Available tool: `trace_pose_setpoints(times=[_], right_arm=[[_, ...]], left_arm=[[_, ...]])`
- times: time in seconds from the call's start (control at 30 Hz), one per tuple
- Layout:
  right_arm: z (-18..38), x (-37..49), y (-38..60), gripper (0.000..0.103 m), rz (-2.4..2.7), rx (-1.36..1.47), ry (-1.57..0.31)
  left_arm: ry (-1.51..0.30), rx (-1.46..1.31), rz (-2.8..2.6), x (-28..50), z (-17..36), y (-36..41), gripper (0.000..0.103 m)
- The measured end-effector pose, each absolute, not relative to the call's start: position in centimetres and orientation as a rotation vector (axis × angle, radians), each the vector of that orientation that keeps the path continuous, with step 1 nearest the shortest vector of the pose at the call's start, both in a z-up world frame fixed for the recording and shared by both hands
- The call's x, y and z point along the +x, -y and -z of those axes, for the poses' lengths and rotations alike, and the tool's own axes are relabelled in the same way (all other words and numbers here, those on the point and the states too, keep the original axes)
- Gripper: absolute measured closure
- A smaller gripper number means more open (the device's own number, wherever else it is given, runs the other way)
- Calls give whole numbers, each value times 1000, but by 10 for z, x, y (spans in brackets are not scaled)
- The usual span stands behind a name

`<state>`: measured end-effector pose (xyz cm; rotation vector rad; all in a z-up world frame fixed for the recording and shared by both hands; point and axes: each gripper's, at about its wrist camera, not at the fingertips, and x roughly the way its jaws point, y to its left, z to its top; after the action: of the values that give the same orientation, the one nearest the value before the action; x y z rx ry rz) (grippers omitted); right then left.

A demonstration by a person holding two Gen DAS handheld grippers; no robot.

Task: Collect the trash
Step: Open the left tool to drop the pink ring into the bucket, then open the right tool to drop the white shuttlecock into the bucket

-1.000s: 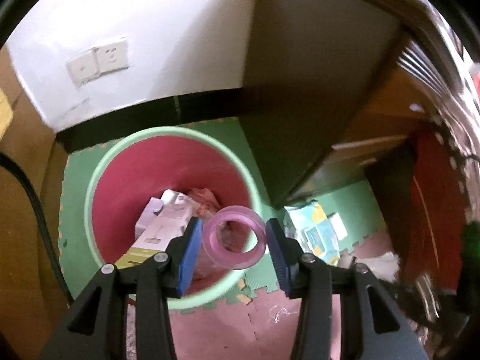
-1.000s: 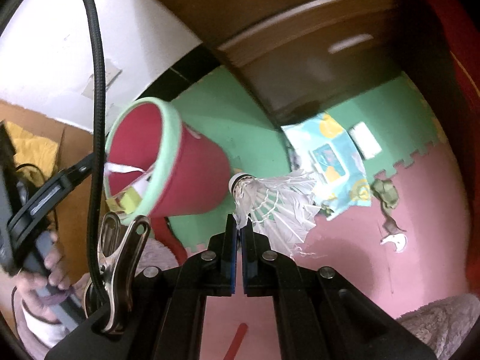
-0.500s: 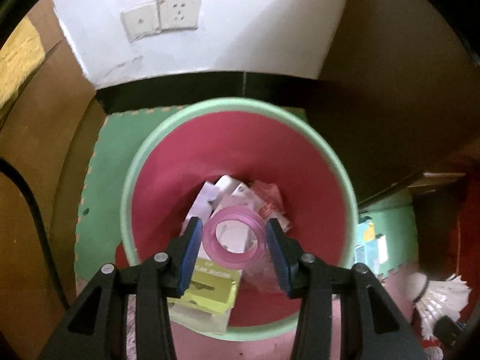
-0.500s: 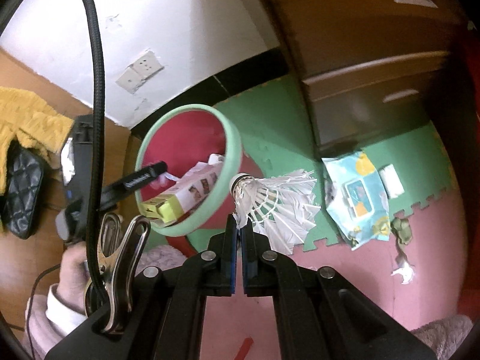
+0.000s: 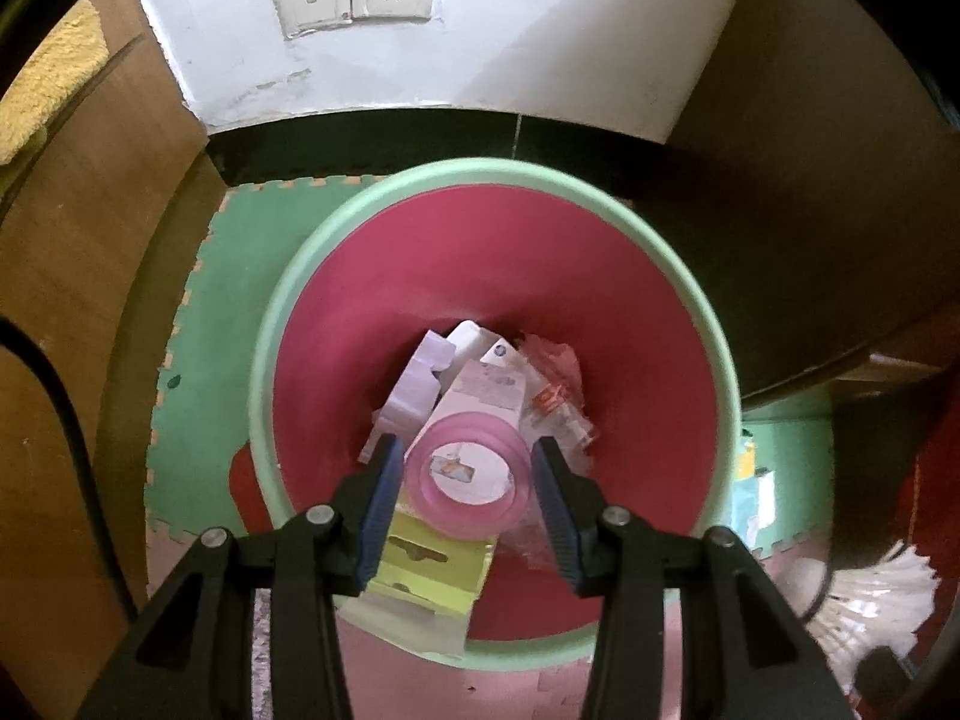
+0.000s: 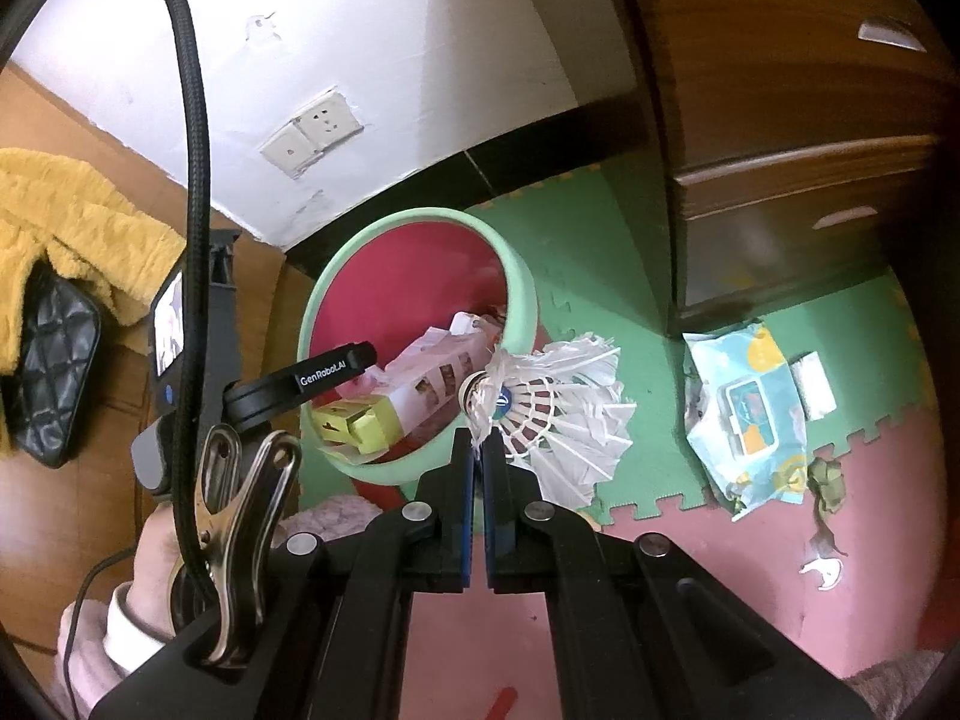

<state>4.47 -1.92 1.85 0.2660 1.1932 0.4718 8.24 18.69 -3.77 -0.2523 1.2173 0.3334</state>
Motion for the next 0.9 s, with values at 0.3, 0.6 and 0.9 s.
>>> trace_pose_setpoints(times=[0.3, 0.6, 0.9], right_arm=[[-18, 47, -2, 100, -516, 255, -1170], [-12, 52, -23, 100, -567, 246, -1156], [-3, 59, -38, 99, -590, 225, -1159]], left_arm=[[-1184, -264, -329, 83, 15, -185, 48], [-1197, -268, -343, 83, 4, -188, 48], [-1216, -273, -360, 81, 0, -193, 48]])
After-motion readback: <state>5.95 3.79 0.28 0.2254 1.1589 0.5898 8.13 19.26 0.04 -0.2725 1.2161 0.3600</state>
